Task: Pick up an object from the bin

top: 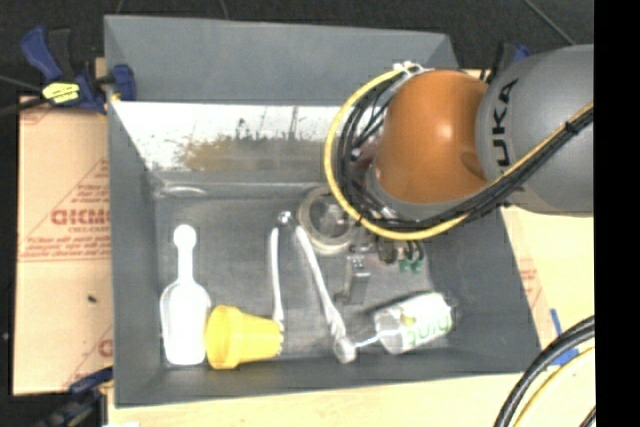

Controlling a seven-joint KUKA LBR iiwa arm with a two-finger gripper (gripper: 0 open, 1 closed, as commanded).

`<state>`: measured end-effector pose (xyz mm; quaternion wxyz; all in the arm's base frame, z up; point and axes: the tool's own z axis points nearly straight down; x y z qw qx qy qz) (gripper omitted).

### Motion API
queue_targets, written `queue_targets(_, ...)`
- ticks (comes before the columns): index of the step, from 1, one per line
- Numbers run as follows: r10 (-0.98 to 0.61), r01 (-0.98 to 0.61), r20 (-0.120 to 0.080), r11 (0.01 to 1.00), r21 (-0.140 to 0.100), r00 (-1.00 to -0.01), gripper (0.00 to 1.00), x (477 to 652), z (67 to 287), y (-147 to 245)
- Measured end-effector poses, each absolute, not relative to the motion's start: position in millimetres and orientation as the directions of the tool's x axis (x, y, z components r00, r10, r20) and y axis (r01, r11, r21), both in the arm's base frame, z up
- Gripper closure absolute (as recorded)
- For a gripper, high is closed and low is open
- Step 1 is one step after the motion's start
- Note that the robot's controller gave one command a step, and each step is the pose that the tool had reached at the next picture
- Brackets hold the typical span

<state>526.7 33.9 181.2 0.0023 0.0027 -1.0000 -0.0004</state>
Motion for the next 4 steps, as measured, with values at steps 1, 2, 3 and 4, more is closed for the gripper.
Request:
queue_targets(1, -0.004, -0.004, -0.003, 1.0, 0.001, -1.0, 0.0, 528.5, 184.9, 33.8)
queue_targets(2, 0.02, 0.02, -0.003, 1.0, -0.001, -1.0, 0.0, 596.8, 68.9, -23.0)
queue_targets(3, -0.027, -0.027, -0.016, 1.0, 0.0, -1.0, 0.0, 607.7, 71.1, -34.0)
queue_targets(4, 0.015, 0.015, -0.007, 1.0, 0.002, -1.0, 0.0, 598.8, 71.1, -23.3)
